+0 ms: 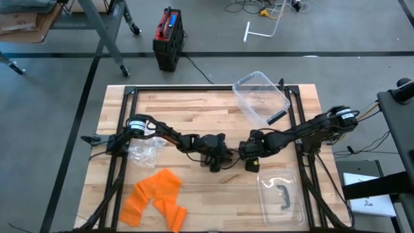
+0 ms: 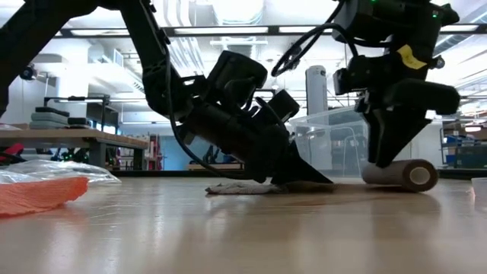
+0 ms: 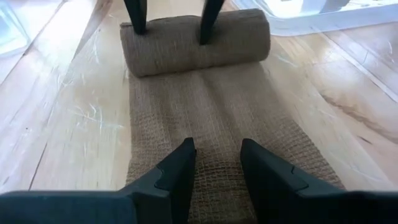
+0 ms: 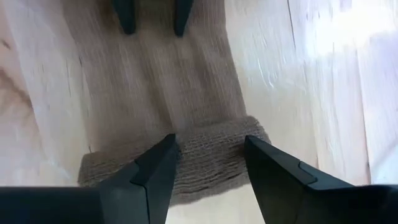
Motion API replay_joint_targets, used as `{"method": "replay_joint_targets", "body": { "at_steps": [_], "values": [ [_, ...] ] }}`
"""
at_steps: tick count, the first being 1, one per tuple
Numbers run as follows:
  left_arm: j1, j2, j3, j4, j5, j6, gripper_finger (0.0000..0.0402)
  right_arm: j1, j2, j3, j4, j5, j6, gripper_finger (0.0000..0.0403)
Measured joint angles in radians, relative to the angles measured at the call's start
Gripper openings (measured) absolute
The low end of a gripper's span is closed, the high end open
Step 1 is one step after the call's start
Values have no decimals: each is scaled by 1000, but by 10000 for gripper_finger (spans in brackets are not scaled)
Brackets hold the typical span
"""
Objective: Roll bandage
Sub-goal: Uncoil the brown bandage
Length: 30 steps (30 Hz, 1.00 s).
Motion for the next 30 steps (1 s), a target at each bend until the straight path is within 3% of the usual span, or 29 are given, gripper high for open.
{"method": "replay_joint_targets", "body": {
  "at_steps": [8,17,30],
  "values": [
    [5,-49,0,-11,1,1,128,0,28,2,40,16,-6,183],
    [6,-51,126,-69,-24,67,108,0,28,2,56,22,-10,183],
    [5,-14,191,-69,-24,52,90,0,21,2,60,23,-10,183]
  ]
}}
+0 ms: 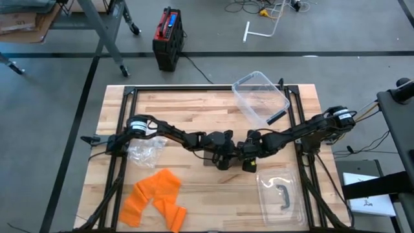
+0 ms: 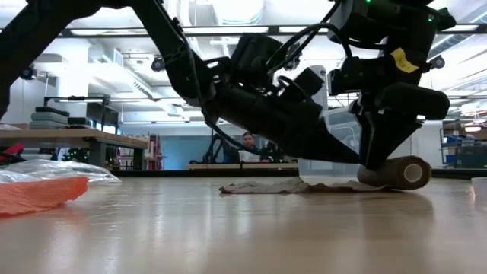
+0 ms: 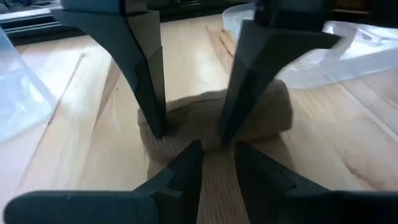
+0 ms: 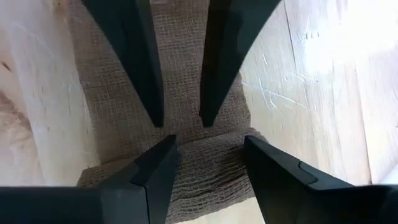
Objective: Roll bandage
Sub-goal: Uncoil the brown bandage
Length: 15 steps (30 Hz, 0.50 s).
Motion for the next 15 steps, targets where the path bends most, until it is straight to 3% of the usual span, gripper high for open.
{"method": "replay_joint_targets", "body": {
  "at_steps": [8,15],
  "values": [
    [-4,96,81,2,3,-13,87,0,1,1,6,2,6,183],
    [-3,126,69,-11,2,-23,86,6,-2,3,-79,2,32,183]
  ]
}}
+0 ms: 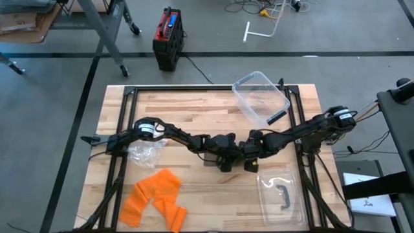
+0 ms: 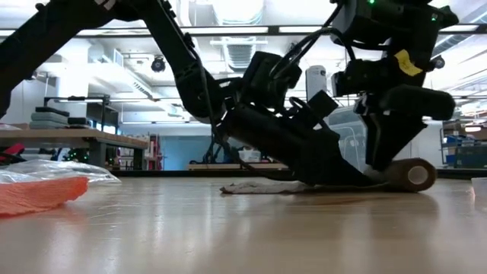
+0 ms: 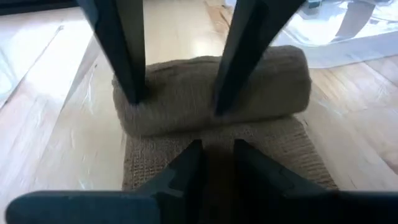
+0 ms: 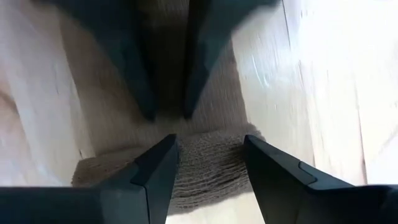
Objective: Roll bandage
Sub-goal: Uncoil the brown bandage
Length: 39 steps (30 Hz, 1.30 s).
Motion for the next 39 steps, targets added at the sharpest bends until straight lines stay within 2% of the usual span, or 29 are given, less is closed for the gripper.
{"method": "replay_joint_targets", "body": {
  "at_steps": [11,33,39],
  "values": [
    [0,-4,-99,74,-1,-22,81,71,-68,-9,-236,4,75,183],
    [-1,0,-64,70,-1,-29,87,67,-68,-13,54,76,39,183],
    [-1,0,-64,69,-1,-28,87,27,5,-11,147,67,-21,183]
  ]
}}
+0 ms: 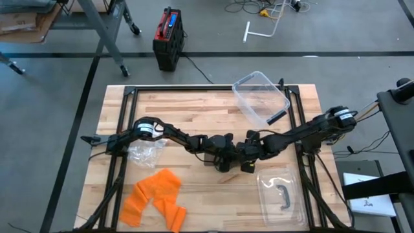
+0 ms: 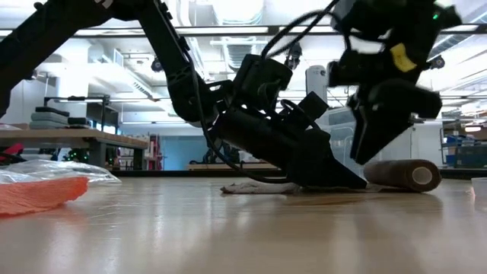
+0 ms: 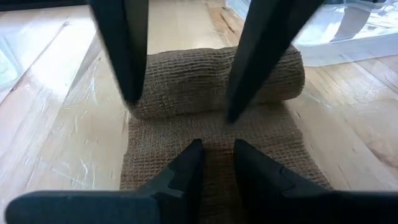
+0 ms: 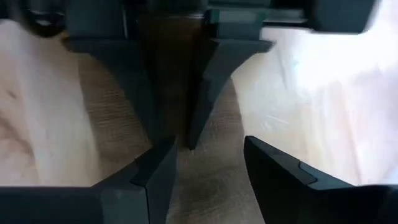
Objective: Roll bandage
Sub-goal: Uncoil the brown bandage
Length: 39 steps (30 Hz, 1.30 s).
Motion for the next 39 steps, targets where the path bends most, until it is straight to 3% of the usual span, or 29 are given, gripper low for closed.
{"method": "replay_joint_targets", "body": {
  "at_steps": [8,18,31,39],
  "values": [
    [0,0,0,-14,-2,2,87,-15,70,5,-70,-112,-5,183],
    [0,-2,-5,-37,-2,14,87,4,-53,-26,-369,-139,23,183],
    [1,-3,-8,-36,-2,14,87,11,-277,-166,-430,-166,100,183],
    [1,-3,-9,-31,-2,11,87,11,-310,-205,-315,-148,132,183]
  ]
}}
